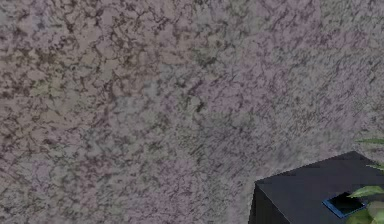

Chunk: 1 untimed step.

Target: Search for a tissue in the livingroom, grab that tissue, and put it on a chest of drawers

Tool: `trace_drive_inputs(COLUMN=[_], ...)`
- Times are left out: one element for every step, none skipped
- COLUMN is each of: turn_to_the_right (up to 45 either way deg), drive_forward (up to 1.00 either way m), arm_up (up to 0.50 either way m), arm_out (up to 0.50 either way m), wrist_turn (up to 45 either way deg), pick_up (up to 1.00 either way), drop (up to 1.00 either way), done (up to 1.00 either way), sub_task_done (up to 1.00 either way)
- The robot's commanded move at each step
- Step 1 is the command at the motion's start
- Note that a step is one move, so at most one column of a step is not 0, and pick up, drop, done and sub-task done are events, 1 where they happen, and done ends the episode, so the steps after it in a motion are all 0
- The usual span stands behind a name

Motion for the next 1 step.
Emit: trace_drive_inputs(turn_to_the_right=[33.0], drive_forward=[0.00], arm_up=[0.00], arm_out=[0.00], wrist_turn=[0.0], pick_up=[0.00], drop=[0.00], done=[0.00], sub_task_done=[0.00])
